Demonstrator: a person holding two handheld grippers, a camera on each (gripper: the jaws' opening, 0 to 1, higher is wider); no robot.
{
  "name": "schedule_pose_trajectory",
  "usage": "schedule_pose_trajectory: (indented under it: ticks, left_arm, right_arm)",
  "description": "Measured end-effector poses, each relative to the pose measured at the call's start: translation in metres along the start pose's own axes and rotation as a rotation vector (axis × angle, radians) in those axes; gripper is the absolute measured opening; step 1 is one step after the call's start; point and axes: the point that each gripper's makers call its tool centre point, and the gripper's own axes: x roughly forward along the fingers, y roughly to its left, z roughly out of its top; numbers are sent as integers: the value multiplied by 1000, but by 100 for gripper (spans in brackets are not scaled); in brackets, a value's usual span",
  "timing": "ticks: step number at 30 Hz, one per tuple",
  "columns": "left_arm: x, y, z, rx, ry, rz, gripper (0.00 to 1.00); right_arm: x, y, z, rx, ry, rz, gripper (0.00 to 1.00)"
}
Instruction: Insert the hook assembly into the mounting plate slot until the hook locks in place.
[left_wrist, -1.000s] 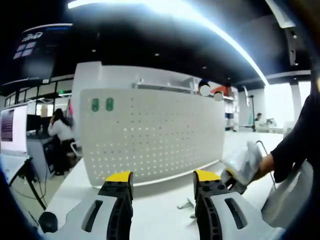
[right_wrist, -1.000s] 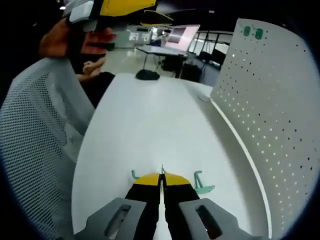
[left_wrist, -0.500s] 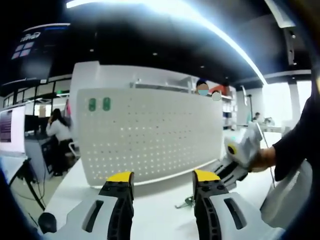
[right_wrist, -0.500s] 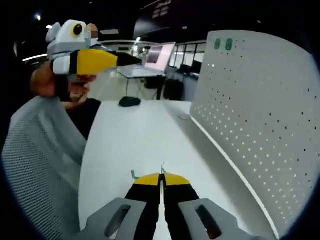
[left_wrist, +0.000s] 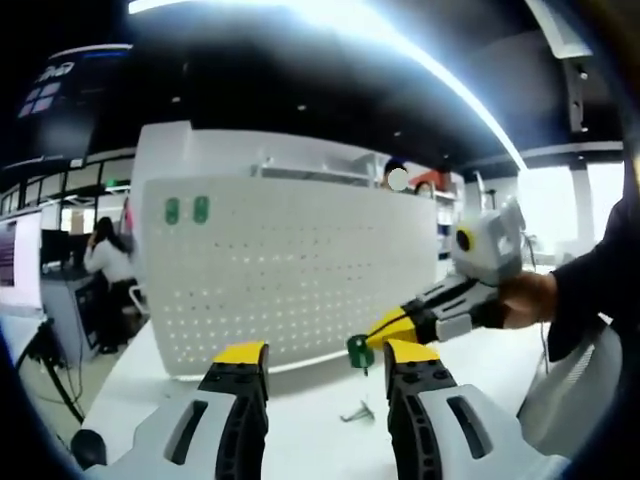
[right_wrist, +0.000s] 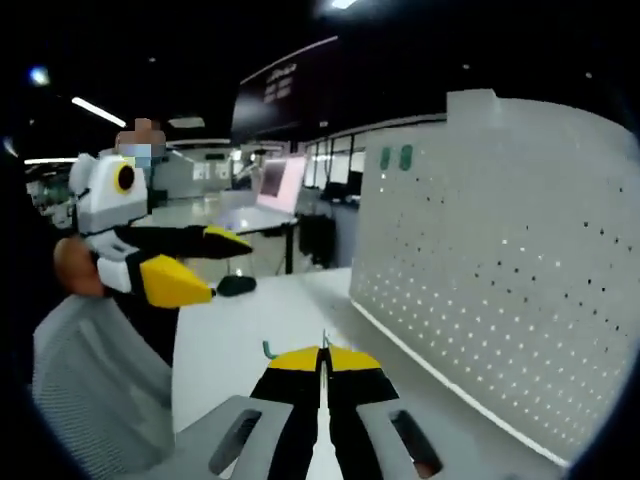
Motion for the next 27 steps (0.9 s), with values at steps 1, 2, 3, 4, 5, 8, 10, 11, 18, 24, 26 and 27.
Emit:
schedule_pose_trajectory:
  ticks: [1, 2, 3, 4, 5, 8, 10, 11, 18, 24, 26, 27]
  left_arm:
    - [1, -1, 1, 0, -4, -3, 47]
    - [2, -1, 3, -1, -6, -7, 46]
    - [3, -2, 4, 0, -7, -9, 46]
    - [4, -2, 5, 3, -7, -9, 46]
    - [5, -3, 6, 6, -8, -10, 45]
    - [8, -3, 12, 16, -16, -13, 43]
    - [10, -4, 16, 17, -25, -16, 41]
    - [10, -4, 17, 17, -28, -17, 40]
    - [18, -15, 19, 31, -30, -50, 29]
    - [21, -21, 19, 70, -24, -65, 21]
    - [22, -22, 19, 81, -24, -69, 17]
    - [22, -22, 19, 87, -24, -70, 14]
  right_arm:
    - [-1, 1, 5, 2, -13, -1, 0]
    - [-1, 2, 10, 2, -26, 0, 0]
    - [-3, 3, 16, 5, -43, 0, 0]
    - [-3, 4, 18, 6, -47, -1, 0]
    - [-4, 5, 23, 8, -62, -2, 0]
    - [-7, 9, 34, 25, -95, 0, 0]
    - [-8, 11, 38, 26, -106, -2, 0]
    - [-8, 12, 39, 29, -110, -2, 0]
    - [-9, 16, 41, 82, -123, -4, 0]
    - [-11, 19, 45, 108, -136, 4, 0]
    - [-11, 19, 47, 116, -144, 7, 0]
    - [-12, 19, 47, 117, -145, 7, 0]
